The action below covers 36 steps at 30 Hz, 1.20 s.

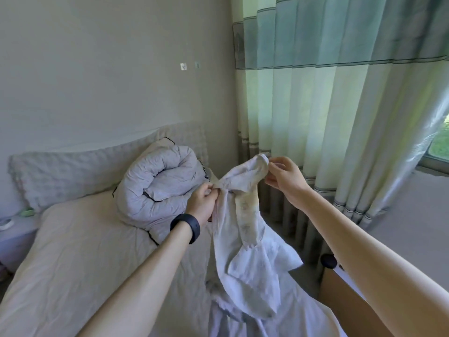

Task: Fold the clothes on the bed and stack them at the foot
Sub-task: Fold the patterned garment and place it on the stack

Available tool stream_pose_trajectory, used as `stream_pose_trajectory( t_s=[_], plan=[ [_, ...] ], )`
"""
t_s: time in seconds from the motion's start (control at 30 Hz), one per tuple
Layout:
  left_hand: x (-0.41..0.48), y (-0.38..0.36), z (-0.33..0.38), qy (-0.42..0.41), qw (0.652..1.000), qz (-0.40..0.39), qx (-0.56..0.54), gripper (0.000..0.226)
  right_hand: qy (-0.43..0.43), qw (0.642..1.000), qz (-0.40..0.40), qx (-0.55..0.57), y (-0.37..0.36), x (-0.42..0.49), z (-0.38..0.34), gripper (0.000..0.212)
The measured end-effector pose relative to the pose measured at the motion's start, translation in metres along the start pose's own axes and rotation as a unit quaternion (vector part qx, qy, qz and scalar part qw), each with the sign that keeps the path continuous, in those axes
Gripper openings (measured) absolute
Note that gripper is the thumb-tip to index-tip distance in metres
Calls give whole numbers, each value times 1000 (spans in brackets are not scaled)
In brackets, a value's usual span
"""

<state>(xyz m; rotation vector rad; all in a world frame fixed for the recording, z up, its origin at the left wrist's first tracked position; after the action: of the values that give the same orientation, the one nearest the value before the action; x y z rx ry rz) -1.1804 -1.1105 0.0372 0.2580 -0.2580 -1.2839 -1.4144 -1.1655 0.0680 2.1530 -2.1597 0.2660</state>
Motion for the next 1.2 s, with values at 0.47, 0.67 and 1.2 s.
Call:
stream_pose_trajectory(
  t_s=[0.47,0.67,1.2],
  plan=[
    [-2,83,74,30,960,-19,-276,30,-237,938,-211,-140,-29,-101,180,22],
    [-27,163,-15,68,943,203,254,65,-79,974,-147,-150,-79,-38,74,24],
    [-32,50,46,-70,997,-9,-25,5,-82,978,-154,-113,5,-79,123,112]
  ],
)
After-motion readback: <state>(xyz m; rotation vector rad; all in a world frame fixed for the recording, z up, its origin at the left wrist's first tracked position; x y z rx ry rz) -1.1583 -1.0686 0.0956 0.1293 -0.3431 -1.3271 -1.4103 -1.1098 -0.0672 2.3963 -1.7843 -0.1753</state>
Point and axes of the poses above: each hand's wrist, its own x-axis towards the middle knuckle, its own y-axis out of the back of the hand, z = x × y, the point moved 4 cm from there along x, towards the middle knuckle, and after that the axes turned 4 degrees about y, right-handed, at the moved point
